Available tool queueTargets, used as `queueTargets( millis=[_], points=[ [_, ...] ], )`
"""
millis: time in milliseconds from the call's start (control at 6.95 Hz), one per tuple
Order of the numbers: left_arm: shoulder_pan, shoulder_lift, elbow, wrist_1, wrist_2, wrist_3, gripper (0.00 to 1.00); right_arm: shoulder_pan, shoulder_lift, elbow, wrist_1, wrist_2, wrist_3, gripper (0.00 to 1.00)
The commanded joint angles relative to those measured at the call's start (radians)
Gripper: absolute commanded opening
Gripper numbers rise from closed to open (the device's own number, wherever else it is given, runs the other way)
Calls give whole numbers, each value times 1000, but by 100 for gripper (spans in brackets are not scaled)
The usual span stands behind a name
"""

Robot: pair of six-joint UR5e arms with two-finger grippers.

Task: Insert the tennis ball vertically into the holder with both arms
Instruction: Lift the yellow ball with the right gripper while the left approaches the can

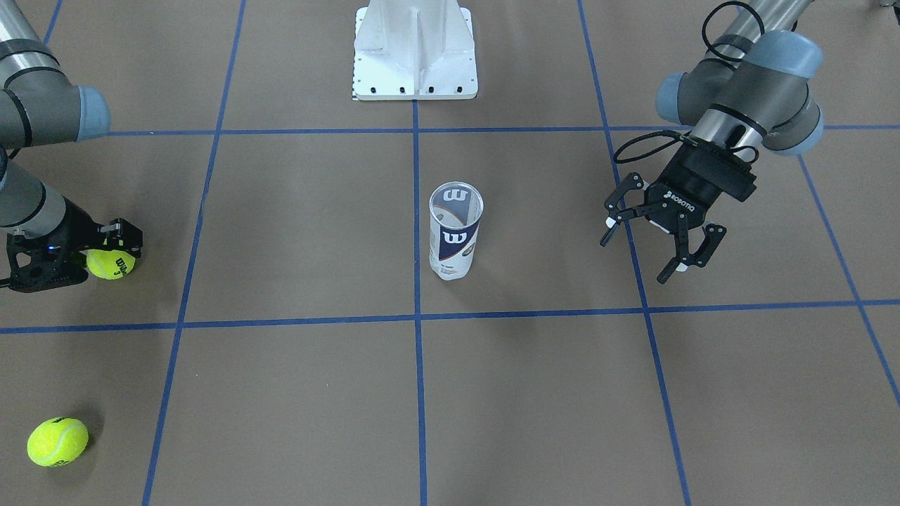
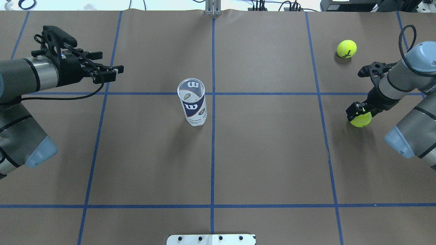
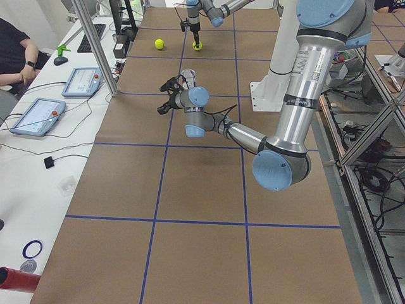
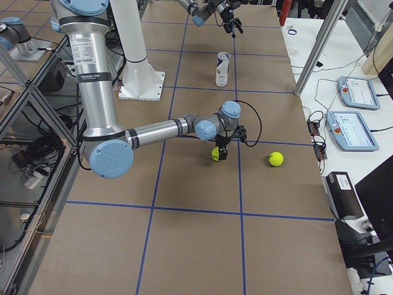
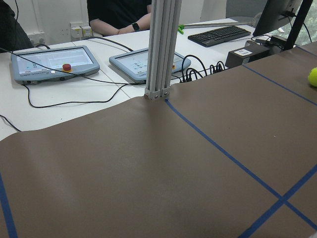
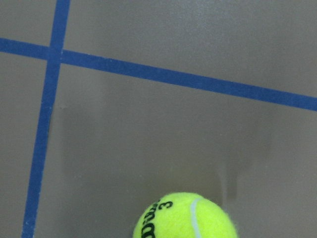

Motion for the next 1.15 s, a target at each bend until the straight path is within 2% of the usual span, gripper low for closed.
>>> queueTargets(
  millis=[0, 431, 719, 863, 1007],
  points=[
    [0, 0, 3, 1, 0, 0, 98, 0, 2, 9, 3, 1, -15, 0],
    [5, -2, 4, 1, 0, 0, 98, 42, 17, 90, 3, 21, -17, 0],
    [15, -6, 19, 7, 0, -17, 98, 75, 102, 96, 4, 17, 0, 0],
    [58, -6, 18, 7, 2, -24, 98, 97, 136, 99, 4, 17, 6, 0],
    [107, -11, 15, 1, 62, -41, 95, 105, 153, 116, 9, 12, 6, 0]
  ],
)
